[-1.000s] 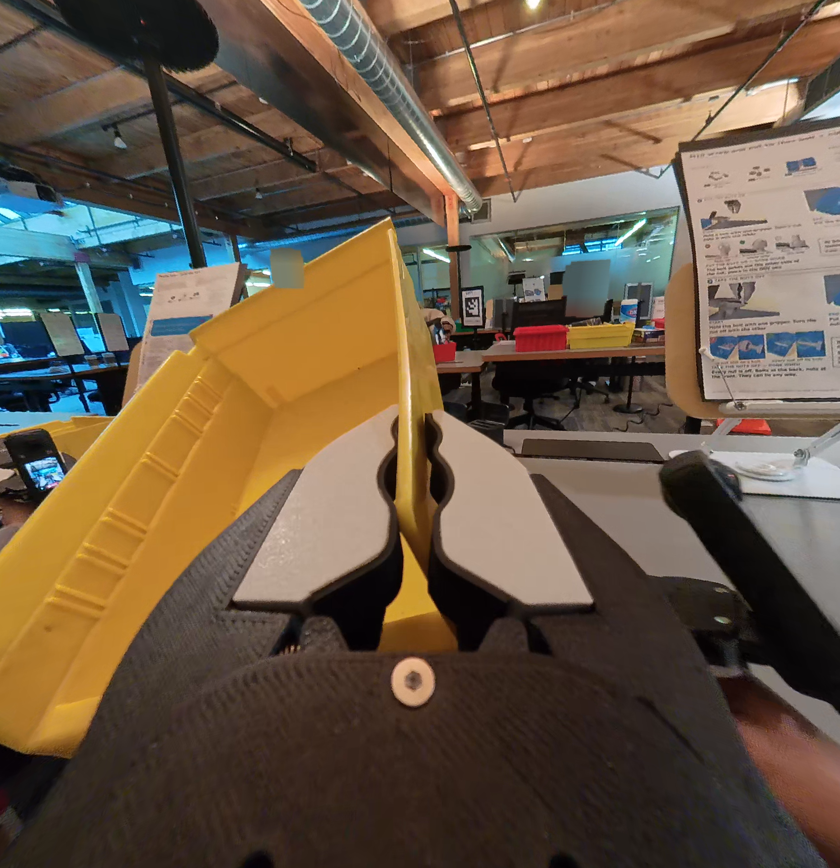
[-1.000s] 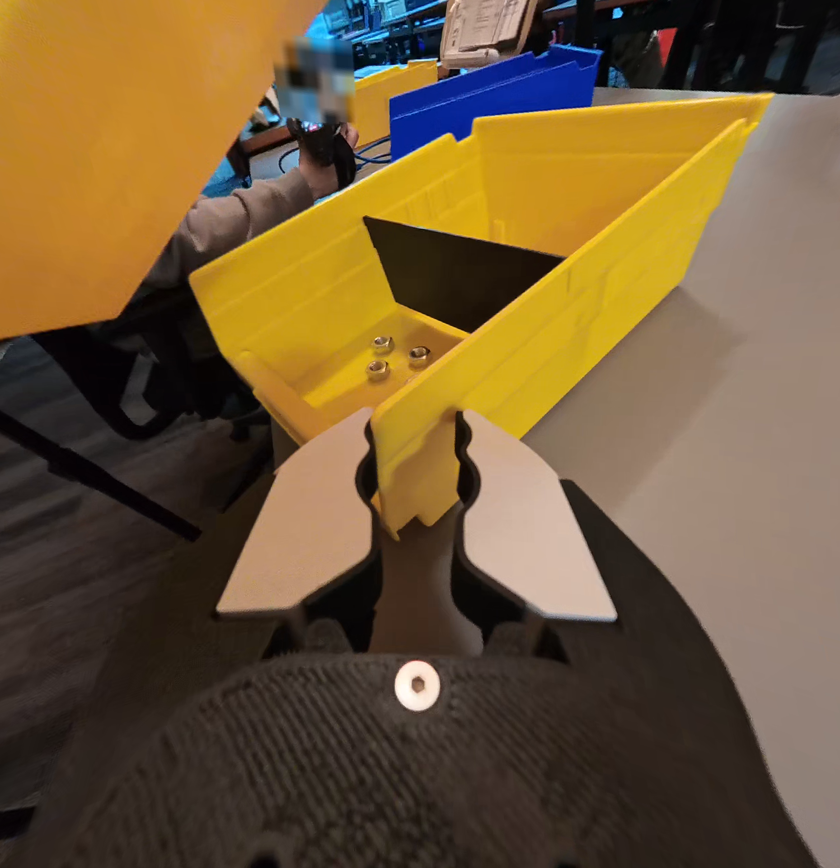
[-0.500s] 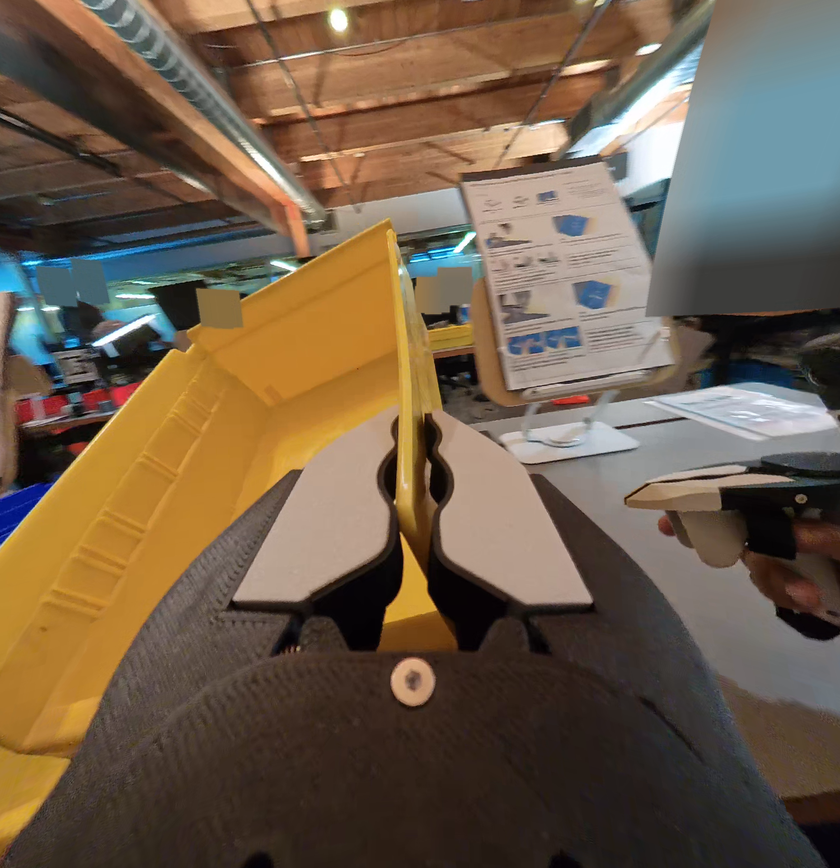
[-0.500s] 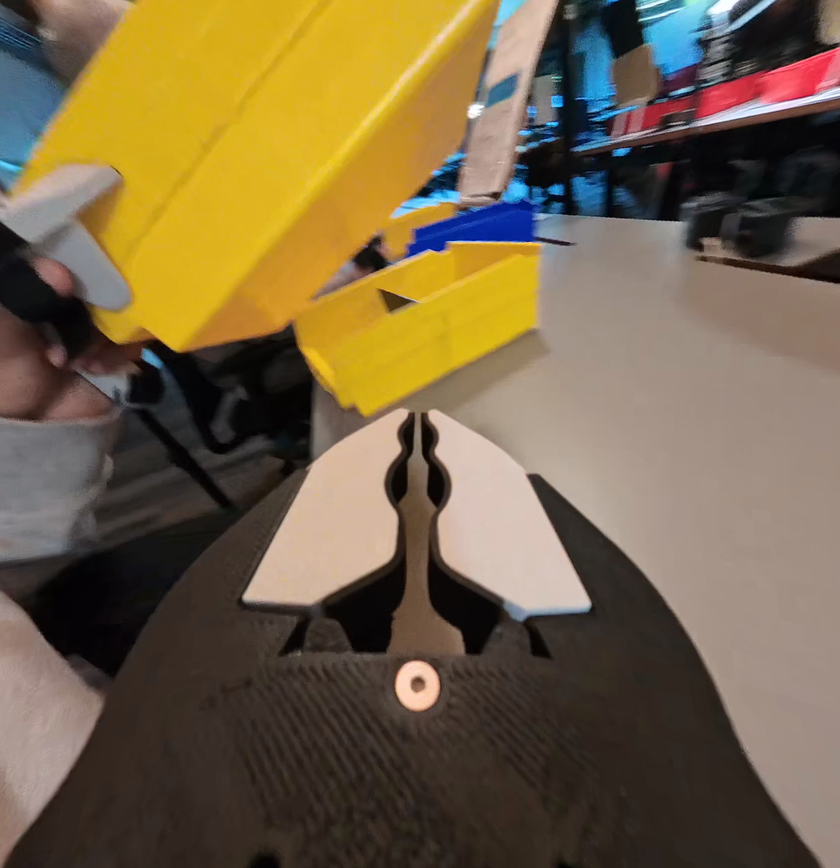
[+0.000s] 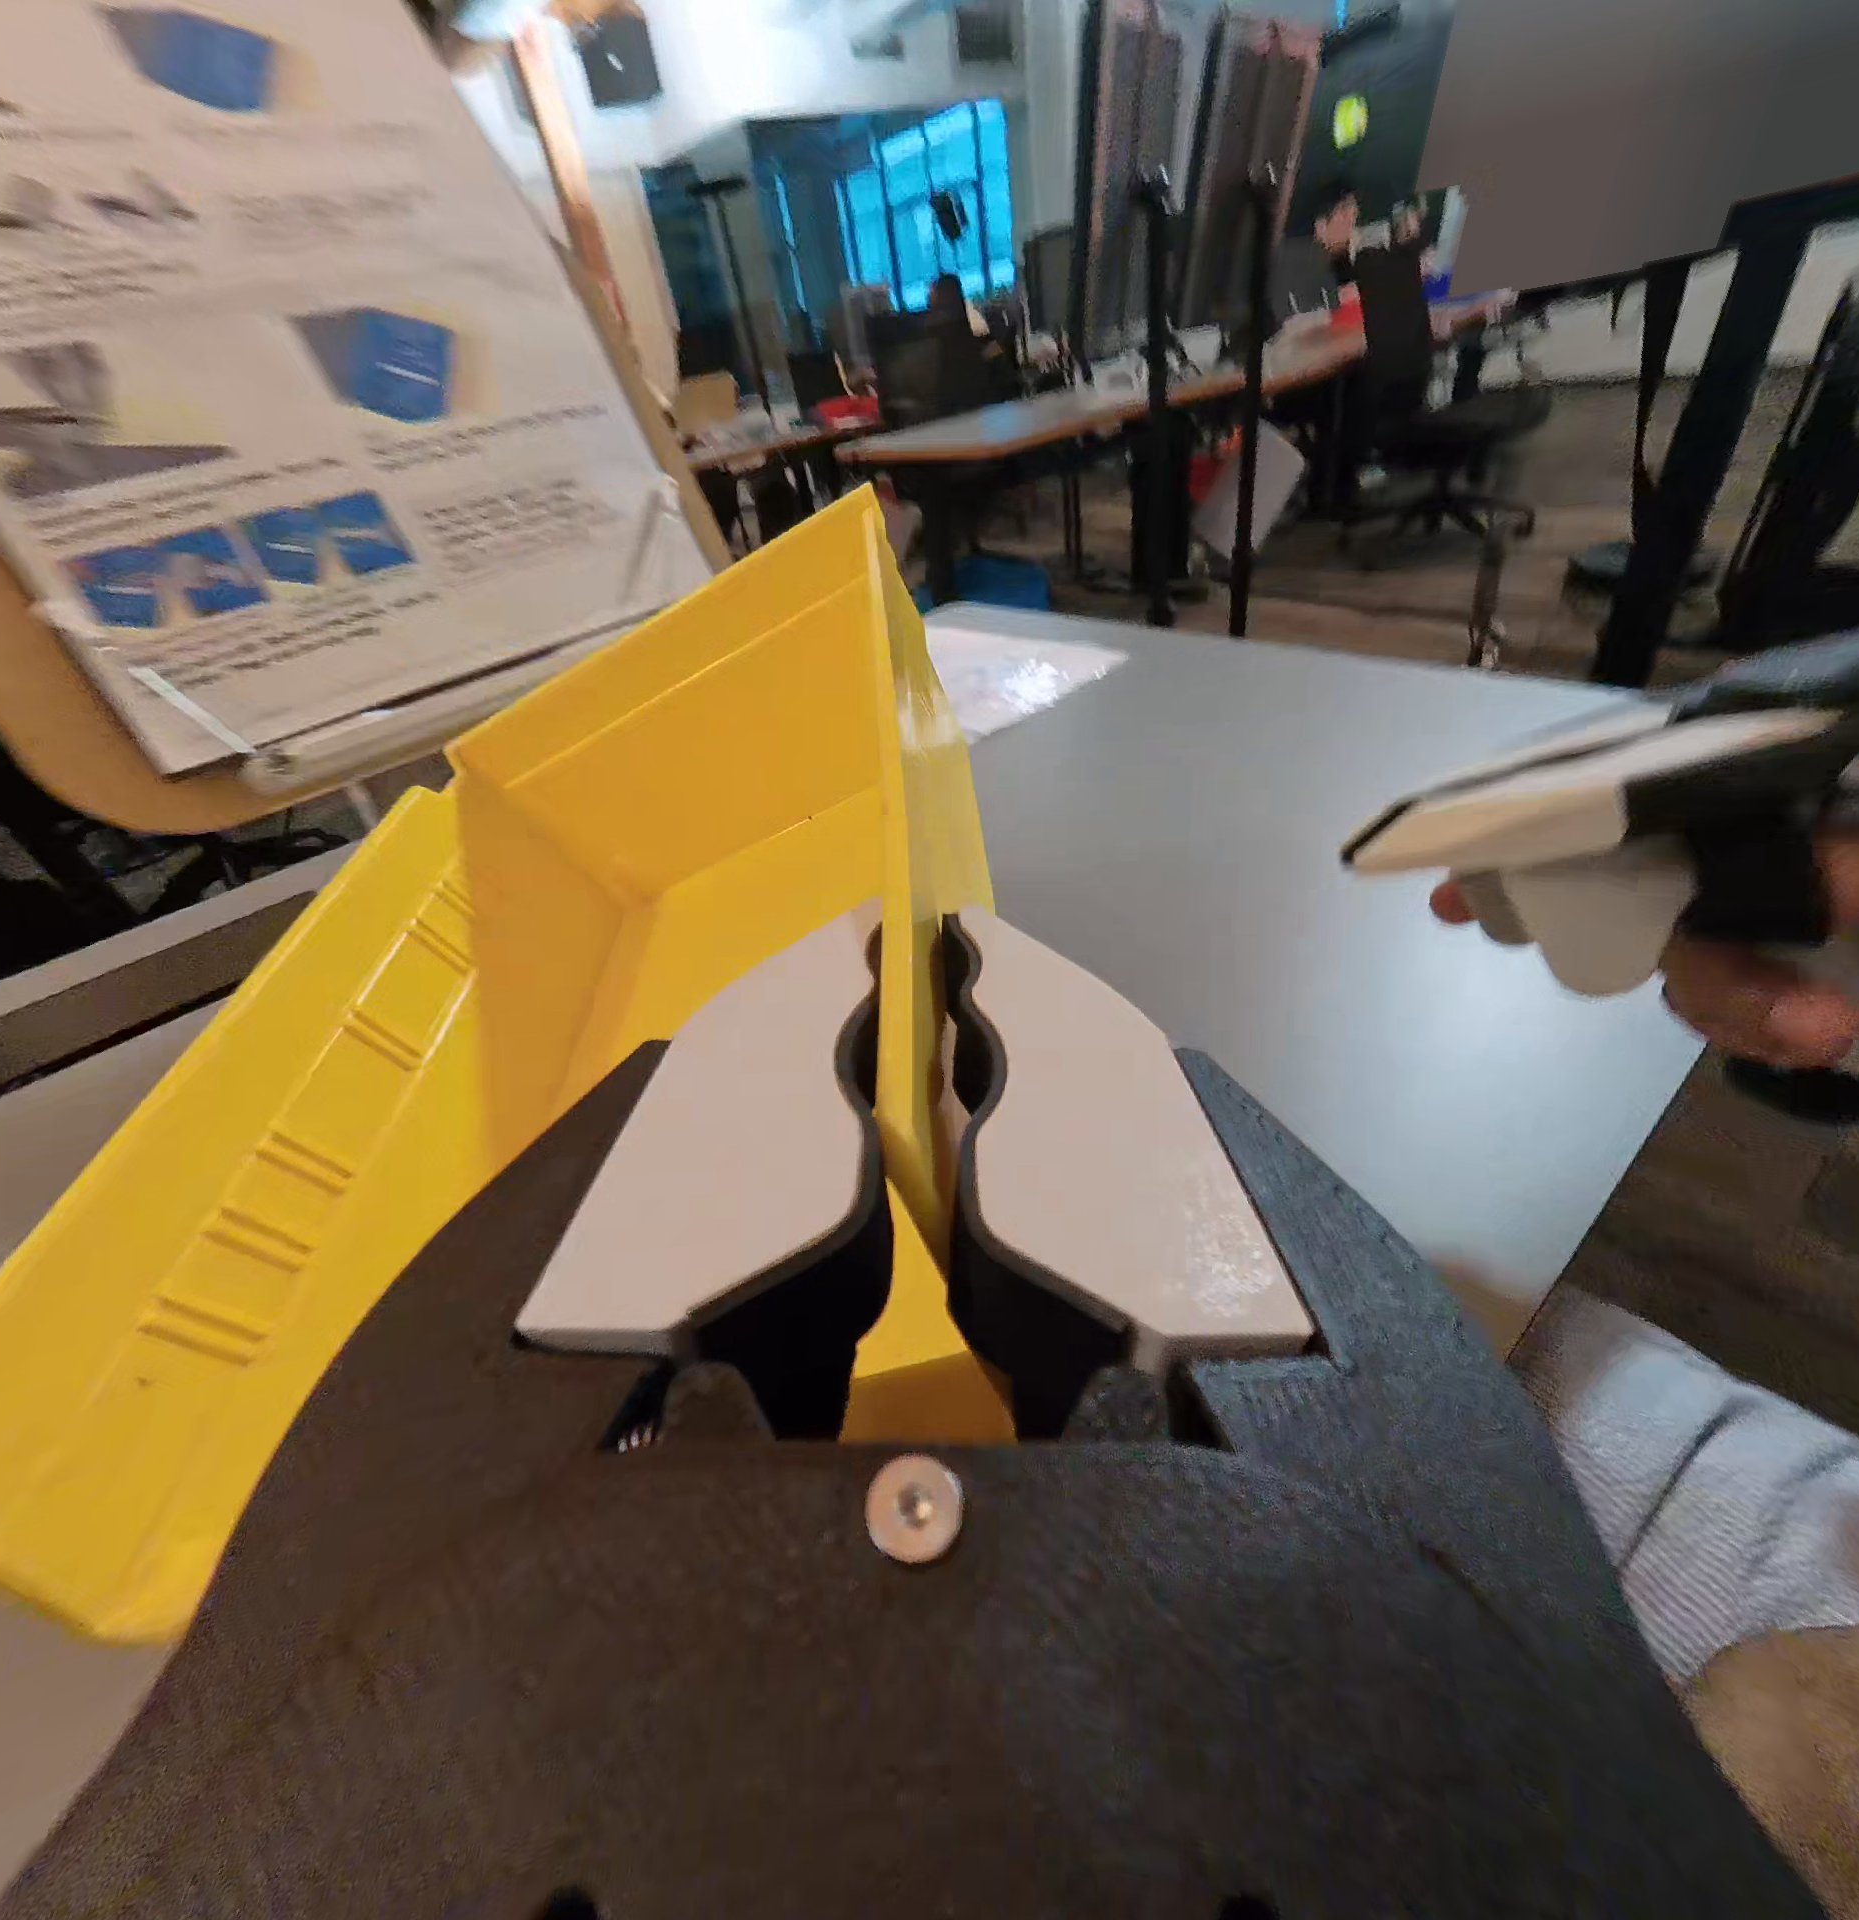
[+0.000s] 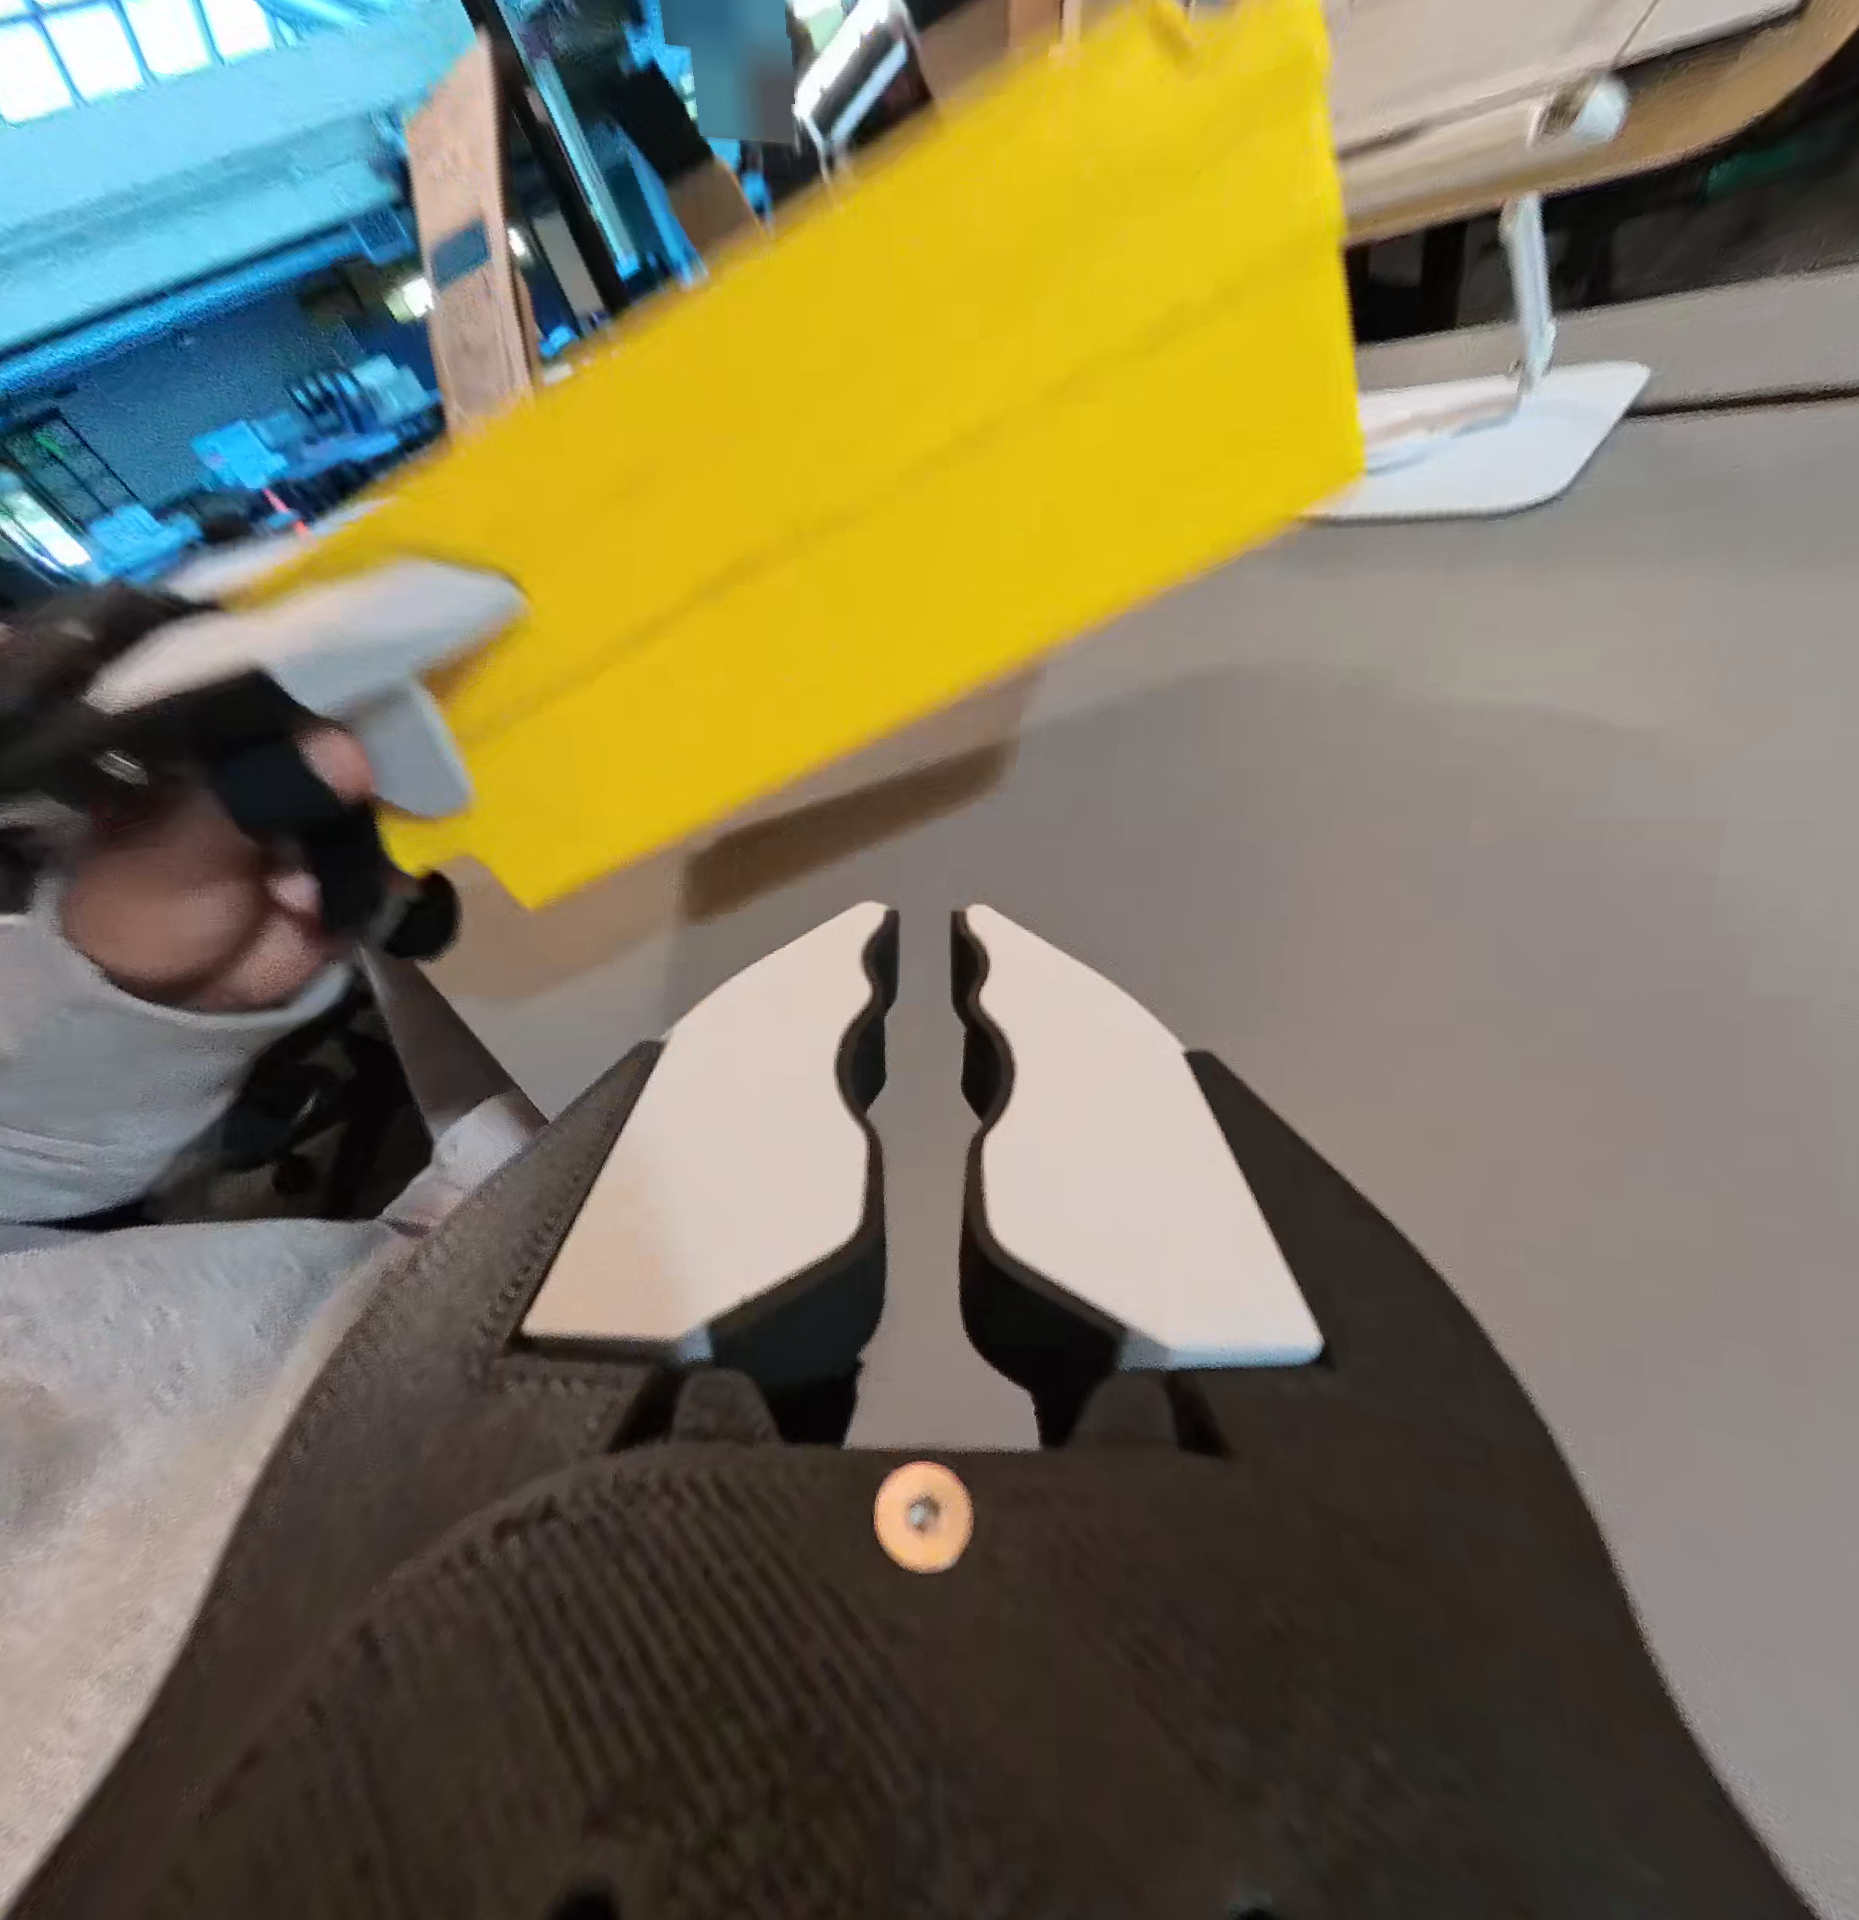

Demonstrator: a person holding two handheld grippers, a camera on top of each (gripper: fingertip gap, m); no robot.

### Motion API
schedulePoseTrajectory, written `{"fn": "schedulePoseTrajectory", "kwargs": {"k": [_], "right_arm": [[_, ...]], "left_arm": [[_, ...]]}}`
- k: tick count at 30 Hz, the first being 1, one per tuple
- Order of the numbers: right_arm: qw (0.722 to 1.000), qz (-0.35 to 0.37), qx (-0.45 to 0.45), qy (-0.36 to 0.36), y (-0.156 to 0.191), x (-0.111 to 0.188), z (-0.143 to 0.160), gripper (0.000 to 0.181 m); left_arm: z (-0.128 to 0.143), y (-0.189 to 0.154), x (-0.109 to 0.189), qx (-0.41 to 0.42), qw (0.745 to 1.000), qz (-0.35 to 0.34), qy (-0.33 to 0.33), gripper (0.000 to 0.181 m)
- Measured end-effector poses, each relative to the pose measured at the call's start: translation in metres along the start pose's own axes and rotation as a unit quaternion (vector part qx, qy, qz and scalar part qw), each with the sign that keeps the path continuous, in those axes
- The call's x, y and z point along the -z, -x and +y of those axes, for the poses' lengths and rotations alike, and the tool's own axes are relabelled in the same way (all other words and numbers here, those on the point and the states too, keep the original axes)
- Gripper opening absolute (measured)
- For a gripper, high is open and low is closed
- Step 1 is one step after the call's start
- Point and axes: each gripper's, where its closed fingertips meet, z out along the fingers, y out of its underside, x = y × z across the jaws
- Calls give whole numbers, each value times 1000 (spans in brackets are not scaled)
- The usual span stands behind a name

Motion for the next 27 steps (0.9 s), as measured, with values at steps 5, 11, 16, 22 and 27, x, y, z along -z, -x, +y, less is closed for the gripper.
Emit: {"fn": "schedulePoseTrajectory", "kwargs": {"k": [5,11,16,22,27], "right_arm": [[977,-111,-46,-174,19,37,-50,17],[977,-89,-68,-182,3,39,-51,22],[974,-68,-118,-182,-15,37,-48,19],[979,-73,-94,-163,-6,25,-45,21],[981,-90,-36,-167,12,24,-49,35]], "left_arm": [[18,-48,-58,3,999,25,37,5],[24,-85,-101,9,997,62,40,3],[37,-111,-128,1,995,92,42,3],[47,-145,-140,-3,984,169,59,31],[42,-144,-110,-26,972,225,57,63]]}}
